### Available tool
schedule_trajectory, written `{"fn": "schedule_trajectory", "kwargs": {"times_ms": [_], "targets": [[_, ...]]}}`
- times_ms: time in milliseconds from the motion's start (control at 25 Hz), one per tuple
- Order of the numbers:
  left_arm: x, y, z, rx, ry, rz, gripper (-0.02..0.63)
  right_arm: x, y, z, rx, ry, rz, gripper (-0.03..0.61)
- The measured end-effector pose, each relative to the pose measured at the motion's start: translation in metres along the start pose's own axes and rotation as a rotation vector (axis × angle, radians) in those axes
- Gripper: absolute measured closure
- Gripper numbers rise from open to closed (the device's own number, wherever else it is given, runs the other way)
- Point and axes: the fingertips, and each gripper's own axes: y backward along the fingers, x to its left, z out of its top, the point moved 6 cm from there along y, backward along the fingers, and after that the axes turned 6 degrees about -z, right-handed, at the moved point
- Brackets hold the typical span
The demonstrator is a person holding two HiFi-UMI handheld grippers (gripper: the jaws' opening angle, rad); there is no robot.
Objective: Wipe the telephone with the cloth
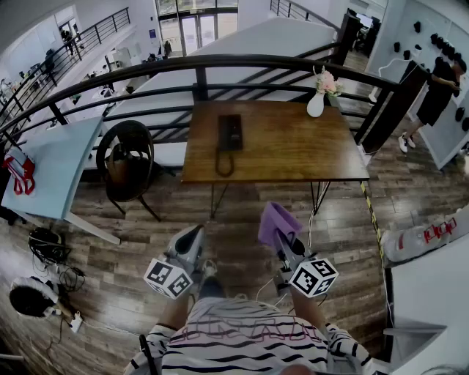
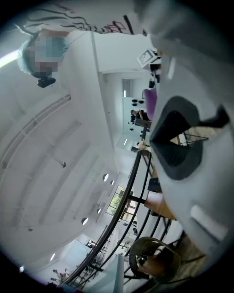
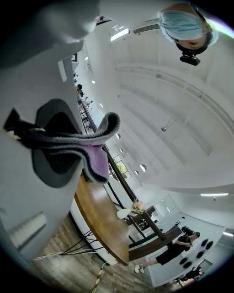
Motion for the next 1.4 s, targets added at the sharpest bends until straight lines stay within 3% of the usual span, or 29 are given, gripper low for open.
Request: {"fn": "schedule_trajectory", "kwargs": {"times_ms": [240,560,1400], "targets": [[0.000,0.001,0.000,-0.002,0.016,0.011,0.612,0.004,-0.003,0.000,-0.003,-0.033,0.073,0.545],[0.040,-0.014,0.000,-0.006,0.061,0.005,0.612,0.002,-0.039,0.002,0.009,-0.040,0.044,0.545],[0.282,-0.098,0.066,0.031,0.098,-0.104,0.612,0.016,-0.284,0.043,-0.037,-0.068,-0.055,0.545]]}}
